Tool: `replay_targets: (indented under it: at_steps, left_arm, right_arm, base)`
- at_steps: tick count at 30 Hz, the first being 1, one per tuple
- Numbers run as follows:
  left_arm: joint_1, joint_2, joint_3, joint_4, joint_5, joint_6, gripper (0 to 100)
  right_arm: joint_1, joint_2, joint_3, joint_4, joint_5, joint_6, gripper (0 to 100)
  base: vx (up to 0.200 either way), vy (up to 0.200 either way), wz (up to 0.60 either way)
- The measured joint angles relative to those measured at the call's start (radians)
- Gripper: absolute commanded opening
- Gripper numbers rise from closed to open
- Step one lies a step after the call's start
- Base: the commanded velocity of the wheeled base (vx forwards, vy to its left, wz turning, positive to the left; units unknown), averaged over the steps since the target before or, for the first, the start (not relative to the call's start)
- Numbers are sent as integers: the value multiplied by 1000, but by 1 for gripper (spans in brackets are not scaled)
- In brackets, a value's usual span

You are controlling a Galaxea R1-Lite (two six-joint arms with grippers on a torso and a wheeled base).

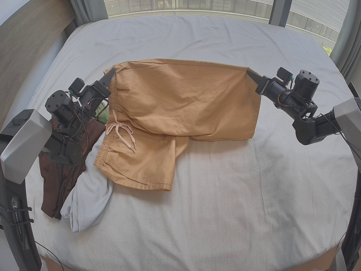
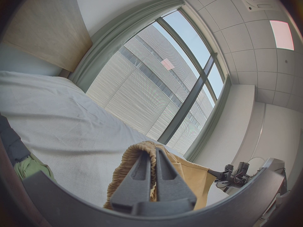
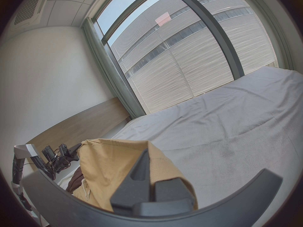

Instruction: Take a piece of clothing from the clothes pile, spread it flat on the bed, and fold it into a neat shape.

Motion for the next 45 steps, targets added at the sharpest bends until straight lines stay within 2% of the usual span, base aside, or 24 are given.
replay_targets:
  at_steps: [12,13,15,16,30,38,45]
  left_arm:
    - [3,47,-80,29,2,-2,0]
    - [3,49,-83,29,4,-2,100]
    - [2,50,-86,29,6,-2,100]
    - [2,50,-88,30,6,-2,100]
    - [4,49,-100,67,9,-3,100]
    - [3,36,-67,119,11,4,100]
    - [47,-46,87,211,7,20,100]
  right_arm:
    - [-14,68,-88,5,-1,1,0]
    - [-14,71,-91,4,-1,1,0]
    - [-14,74,-96,2,0,1,0]
    - [-14,77,-100,1,-1,1,100]
    - [-11,118,-186,-4,-45,-4,100]
    - [3,87,-88,-41,-61,-7,100]
    - [36,51,78,-117,-62,-29,100]
  base:
    - [0,0,0]
    - [0,0,0]
    - [0,0,0]
    - [0,0,0]
    - [0,0,0]
    - [0,0,0]
    - [0,0,0]
